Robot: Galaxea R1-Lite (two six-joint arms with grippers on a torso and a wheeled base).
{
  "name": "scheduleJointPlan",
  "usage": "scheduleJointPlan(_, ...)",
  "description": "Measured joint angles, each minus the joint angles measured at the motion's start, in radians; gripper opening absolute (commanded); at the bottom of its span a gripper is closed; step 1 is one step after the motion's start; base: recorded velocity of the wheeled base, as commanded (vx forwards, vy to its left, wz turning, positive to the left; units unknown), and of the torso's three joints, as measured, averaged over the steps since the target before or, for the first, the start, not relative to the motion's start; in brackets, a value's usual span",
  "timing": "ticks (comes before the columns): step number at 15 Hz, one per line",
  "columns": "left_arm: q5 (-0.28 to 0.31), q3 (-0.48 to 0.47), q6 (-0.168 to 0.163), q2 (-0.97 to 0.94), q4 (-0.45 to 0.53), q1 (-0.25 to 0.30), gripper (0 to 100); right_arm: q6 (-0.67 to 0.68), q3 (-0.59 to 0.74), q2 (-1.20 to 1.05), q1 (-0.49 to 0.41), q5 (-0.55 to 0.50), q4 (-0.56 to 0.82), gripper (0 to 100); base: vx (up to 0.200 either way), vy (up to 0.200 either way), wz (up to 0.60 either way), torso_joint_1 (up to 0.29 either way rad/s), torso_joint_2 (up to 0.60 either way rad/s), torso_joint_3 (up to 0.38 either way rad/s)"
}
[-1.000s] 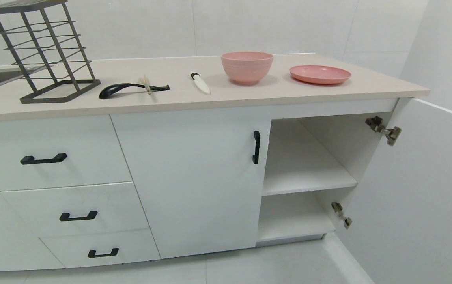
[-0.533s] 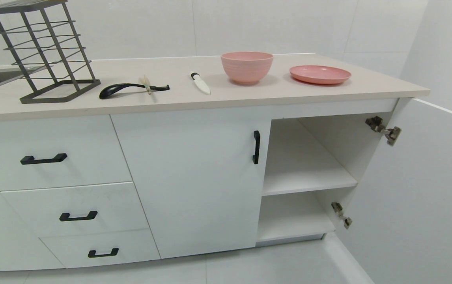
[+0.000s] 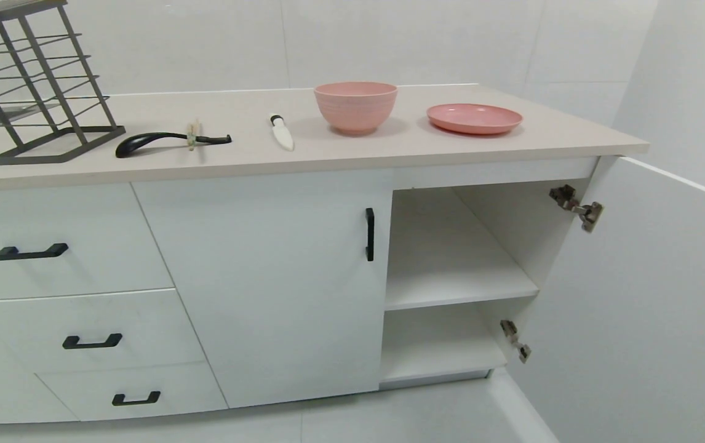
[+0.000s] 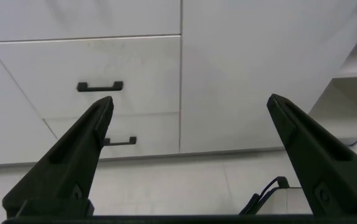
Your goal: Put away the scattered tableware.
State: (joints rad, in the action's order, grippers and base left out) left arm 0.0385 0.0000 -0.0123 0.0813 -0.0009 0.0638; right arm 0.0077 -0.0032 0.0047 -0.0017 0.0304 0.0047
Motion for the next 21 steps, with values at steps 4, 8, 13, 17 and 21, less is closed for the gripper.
scheduleJointPlan(4, -0.001, 0.000, 0.000, 0.000, 0.000, 0.000, 100, 0.002, 0.000, 0.000, 0.001, 0.000, 0.000, 100, 0.100, 0.000, 0.00, 0.001, 0.00, 0.000)
scheduleJointPlan(8, -0.003, 0.000, 0.002, 0.001, 0.000, 0.000, 100, 0.002, 0.000, 0.000, 0.000, 0.000, 0.000, 100, 0.100, 0.000, 0.00, -0.002, 0.00, 0.002)
scheduleJointPlan(13, -0.003, 0.000, 0.002, 0.002, 0.000, 0.001, 100, 0.002, 0.000, 0.000, 0.000, 0.000, 0.000, 100, 0.040, 0.000, 0.00, 0.000, 0.00, 0.000)
scheduleJointPlan(17, -0.003, 0.000, 0.002, 0.003, -0.001, 0.000, 100, 0.001, 0.000, 0.000, 0.000, 0.000, -0.001, 100, 0.000, 0.000, 0.00, 0.061, -0.07, -0.013)
scheduleJointPlan(21, -0.004, 0.000, 0.001, 0.003, 0.000, 0.000, 100, 0.002, 0.000, 0.000, 0.000, 0.000, 0.001, 100, 0.000, 0.000, 0.00, 0.232, -0.12, -0.146)
